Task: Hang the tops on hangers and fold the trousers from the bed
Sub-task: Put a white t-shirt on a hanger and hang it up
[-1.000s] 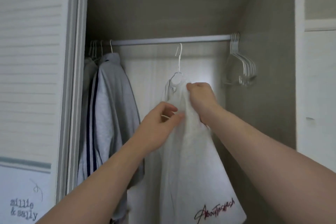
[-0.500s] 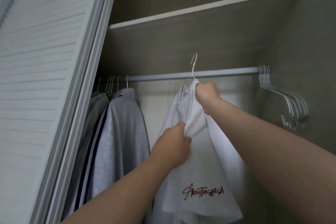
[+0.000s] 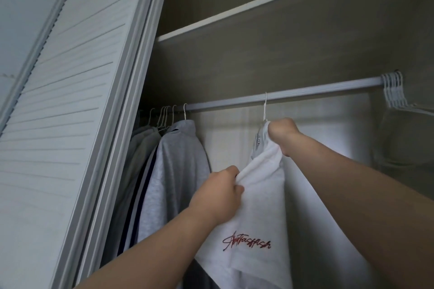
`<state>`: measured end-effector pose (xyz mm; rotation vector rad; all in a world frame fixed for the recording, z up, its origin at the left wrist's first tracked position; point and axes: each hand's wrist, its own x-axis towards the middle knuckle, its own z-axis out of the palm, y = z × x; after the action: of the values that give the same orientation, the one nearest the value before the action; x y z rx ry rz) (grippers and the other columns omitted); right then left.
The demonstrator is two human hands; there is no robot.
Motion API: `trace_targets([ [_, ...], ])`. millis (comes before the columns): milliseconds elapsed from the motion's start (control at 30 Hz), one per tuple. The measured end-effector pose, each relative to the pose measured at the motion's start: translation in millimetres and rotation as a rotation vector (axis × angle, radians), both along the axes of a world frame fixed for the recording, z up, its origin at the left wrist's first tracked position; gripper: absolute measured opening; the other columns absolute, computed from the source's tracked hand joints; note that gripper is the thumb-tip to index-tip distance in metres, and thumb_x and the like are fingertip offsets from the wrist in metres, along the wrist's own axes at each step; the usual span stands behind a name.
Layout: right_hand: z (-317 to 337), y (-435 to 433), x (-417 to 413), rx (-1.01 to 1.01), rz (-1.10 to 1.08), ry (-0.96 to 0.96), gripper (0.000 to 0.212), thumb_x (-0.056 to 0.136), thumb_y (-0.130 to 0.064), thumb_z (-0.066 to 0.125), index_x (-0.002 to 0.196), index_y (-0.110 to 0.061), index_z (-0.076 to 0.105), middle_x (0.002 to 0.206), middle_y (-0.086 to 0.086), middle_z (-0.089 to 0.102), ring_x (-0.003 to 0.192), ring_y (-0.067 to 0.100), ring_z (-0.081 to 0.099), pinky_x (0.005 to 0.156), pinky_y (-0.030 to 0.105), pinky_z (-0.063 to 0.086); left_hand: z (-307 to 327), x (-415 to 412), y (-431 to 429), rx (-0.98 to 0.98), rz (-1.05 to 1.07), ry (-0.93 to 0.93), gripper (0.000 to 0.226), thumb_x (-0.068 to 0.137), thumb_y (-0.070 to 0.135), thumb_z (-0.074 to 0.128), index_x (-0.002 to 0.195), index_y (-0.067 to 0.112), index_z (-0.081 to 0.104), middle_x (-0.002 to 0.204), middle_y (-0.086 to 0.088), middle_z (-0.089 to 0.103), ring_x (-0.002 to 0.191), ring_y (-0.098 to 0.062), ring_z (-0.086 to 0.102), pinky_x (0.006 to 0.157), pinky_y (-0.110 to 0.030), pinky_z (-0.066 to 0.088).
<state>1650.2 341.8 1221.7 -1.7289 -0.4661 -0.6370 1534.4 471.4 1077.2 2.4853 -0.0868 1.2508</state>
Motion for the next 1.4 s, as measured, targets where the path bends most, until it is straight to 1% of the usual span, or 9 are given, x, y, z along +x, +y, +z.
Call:
trace_targets([
  [200, -25, 2, -29, -0.32, -0.036, -0.059, 0.007, 0.089, -0.004, 0.049, 0.088, 0.001, 0.055, 0.091, 0.022, 0.063, 0.07, 0.038, 0.064, 0.062, 0.044, 0.059, -13, 3, 24, 0.036, 0.067, 0.039, 0.011, 0.098, 0.024, 0.051, 0.1, 0.014, 0.053, 0.098, -0.009, 0.065, 0.091, -0.031, 0.062, 0.08, -0.044, 0.053],
  [333, -48, 12, -47, -0.591, -0.202, -0.162, 0.025, 0.093, -0.012, 0.049, 0.113, 0.003, 0.046, 0.085, 0.016, 0.062, 0.063, 0.034, 0.068, 0.063, 0.045, 0.062, -25, 7, 44, 0.06, 0.143, 0.031, 0.009, 0.1, 0.027, 0.051, 0.095, 0.02, 0.049, 0.093, -0.004, 0.066, 0.088, -0.028, 0.062, 0.077, -0.041, 0.053],
  [567, -65, 54, -13, -0.537, -0.075, -0.349, 0.031, 0.101, -0.018, 0.044, 0.125, 0.002, 0.045, 0.103, 0.019, 0.059, 0.081, 0.031, 0.055, 0.067, 0.033, 0.046, -31, 11, 83, 0.074, 0.305, 0.054, 0.022, 0.1, 0.028, 0.048, 0.08, 0.025, 0.039, 0.082, 0.004, 0.059, 0.087, -0.028, 0.061, 0.073, -0.04, 0.05],
  [733, -73, 101, 24, -0.527, 0.055, -0.417, 0.019, 0.103, -0.023, 0.042, 0.101, -0.005, 0.048, 0.11, 0.021, 0.062, 0.086, 0.032, 0.055, 0.069, 0.034, 0.04, -32, 6, 107, 0.01, 0.417, 0.124, 0.015, 0.1, 0.027, 0.049, 0.085, 0.024, 0.048, 0.092, -0.001, 0.062, 0.085, -0.025, 0.06, 0.073, -0.038, 0.052],
  [900, -77, 161, 46, -0.535, 0.163, -0.425, 0.04, 0.103, -0.03, 0.042, 0.132, -0.003, 0.049, 0.12, 0.023, 0.063, 0.108, 0.039, 0.059, 0.091, 0.043, 0.05, -30, -1, 127, -0.026, 0.459, 0.142, 0.015, 0.097, 0.023, 0.051, 0.083, 0.027, 0.05, 0.087, 0.005, 0.061, 0.079, -0.018, 0.06, 0.064, -0.032, 0.047],
  [1067, -81, 206, 46, -0.46, 0.237, -0.442, 0.037, 0.103, -0.031, 0.046, 0.125, -0.001, 0.052, 0.107, 0.023, 0.065, 0.1, 0.04, 0.061, 0.072, 0.034, 0.041, -33, -7, 138, -0.089, 0.452, 0.158, 0.016, 0.097, 0.017, 0.051, 0.098, 0.03, 0.061, 0.09, 0.01, 0.061, 0.081, -0.011, 0.06, 0.067, -0.025, 0.046],
  [1133, -88, 215, 47, -0.401, 0.254, -0.422, 0.036, 0.103, -0.031, 0.046, 0.122, -0.001, 0.053, 0.105, 0.024, 0.065, 0.099, 0.04, 0.062, 0.071, 0.033, 0.037, -38, -10, 138, -0.095, 0.462, 0.153, 0.022, 0.097, 0.015, 0.051, 0.088, 0.034, 0.056, 0.086, 0.013, 0.058, 0.077, -0.007, 0.058, 0.061, -0.02, 0.044],
  [1267, -100, 213, 47, -0.33, 0.307, -0.391, 0.035, 0.102, -0.035, 0.048, 0.118, -0.004, 0.053, 0.102, 0.02, 0.065, 0.099, 0.041, 0.061, 0.07, 0.034, 0.038, -45, -15, 135, -0.117, 0.488, 0.171, 0.01, 0.099, 0.018, 0.052, 0.095, 0.026, 0.057, 0.095, 0.002, 0.063, 0.082, -0.018, 0.064, 0.074, -0.04, 0.06],
  [1400, -117, 197, 30, -0.275, 0.416, -0.351, 0.059, 0.099, -0.039, 0.054, 0.151, -0.019, 0.033, 0.145, 0.011, 0.05, 0.13, 0.033, 0.048, 0.093, 0.034, 0.039, -51, -35, 127, -0.111, 0.457, 0.148, 0.007, 0.1, 0.019, 0.051, 0.105, 0.023, 0.054, 0.087, 0.003, 0.066, 0.075, -0.017, 0.067, 0.069, -0.04, 0.061],
])
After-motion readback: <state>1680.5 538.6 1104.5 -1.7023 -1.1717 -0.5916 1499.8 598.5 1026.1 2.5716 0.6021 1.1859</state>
